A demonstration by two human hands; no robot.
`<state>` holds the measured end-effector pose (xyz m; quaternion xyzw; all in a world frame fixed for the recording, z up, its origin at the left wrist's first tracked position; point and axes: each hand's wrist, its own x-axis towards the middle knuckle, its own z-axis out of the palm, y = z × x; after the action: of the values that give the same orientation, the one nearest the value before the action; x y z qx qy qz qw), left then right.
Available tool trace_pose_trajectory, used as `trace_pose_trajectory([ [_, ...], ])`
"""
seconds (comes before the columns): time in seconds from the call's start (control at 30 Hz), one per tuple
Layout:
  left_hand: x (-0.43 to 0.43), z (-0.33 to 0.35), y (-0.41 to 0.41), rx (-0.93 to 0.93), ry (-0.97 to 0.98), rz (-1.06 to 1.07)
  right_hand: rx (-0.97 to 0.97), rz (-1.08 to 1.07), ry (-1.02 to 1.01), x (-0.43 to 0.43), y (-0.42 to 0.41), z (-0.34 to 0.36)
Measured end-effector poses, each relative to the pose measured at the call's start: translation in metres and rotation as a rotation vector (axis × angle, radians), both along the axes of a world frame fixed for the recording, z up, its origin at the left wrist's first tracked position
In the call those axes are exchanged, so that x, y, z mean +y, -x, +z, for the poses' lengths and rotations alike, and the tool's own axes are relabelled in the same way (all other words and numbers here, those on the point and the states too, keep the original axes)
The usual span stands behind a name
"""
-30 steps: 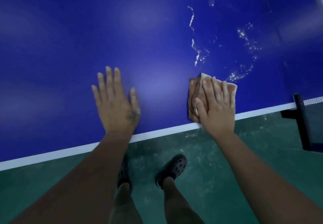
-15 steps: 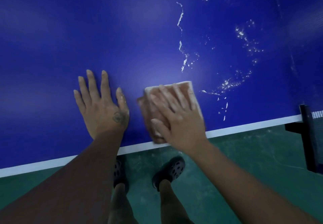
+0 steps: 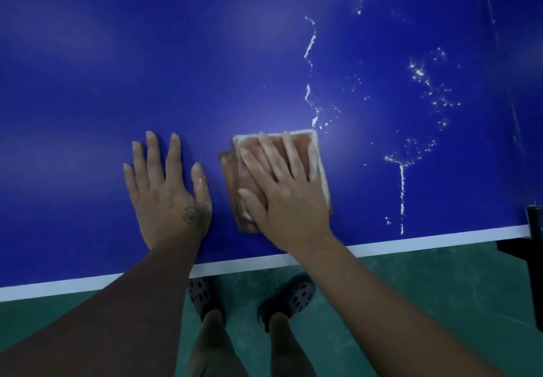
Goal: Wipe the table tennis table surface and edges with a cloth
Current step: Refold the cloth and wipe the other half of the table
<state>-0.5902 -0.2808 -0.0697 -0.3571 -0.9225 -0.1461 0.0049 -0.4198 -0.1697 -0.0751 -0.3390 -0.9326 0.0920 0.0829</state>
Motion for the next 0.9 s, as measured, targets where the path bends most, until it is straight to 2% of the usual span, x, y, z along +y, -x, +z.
trace_pose_trajectory([
  [0.1,0.001,0.002,-0.001,-0.009,0.004,0.008,-0.009,-0.04,-0.022,0.043,-0.001,0.001],
  [0.23,0.001,0.004,-0.003,0.004,0.01,0.005,-0.112,-0.268,-0.043,0.114,-0.045,0.007],
  [0.37,0.003,0.005,-0.003,-0.004,0.011,0.011,-0.184,-0.402,0.022,0.126,-0.062,0.013],
  [0.47,0.002,0.005,-0.002,-0.011,0.024,0.009,-0.199,-0.358,-0.013,0.093,-0.035,0.013],
  [0.6,0.002,0.004,-0.001,-0.01,0.018,0.009,-0.136,-0.131,-0.02,0.058,0.027,0.007],
  [0.7,0.001,0.003,-0.001,-0.001,0.004,0.007,-0.088,-0.033,-0.01,0.064,0.056,0.007],
  [0.8,0.0,0.002,0.0,0.006,-0.001,0.006,-0.1,-0.052,-0.027,0.101,0.049,0.008],
  [0.9,0.0,0.0,-0.001,0.016,0.014,0.007,-0.135,-0.188,-0.042,0.143,0.016,0.009],
])
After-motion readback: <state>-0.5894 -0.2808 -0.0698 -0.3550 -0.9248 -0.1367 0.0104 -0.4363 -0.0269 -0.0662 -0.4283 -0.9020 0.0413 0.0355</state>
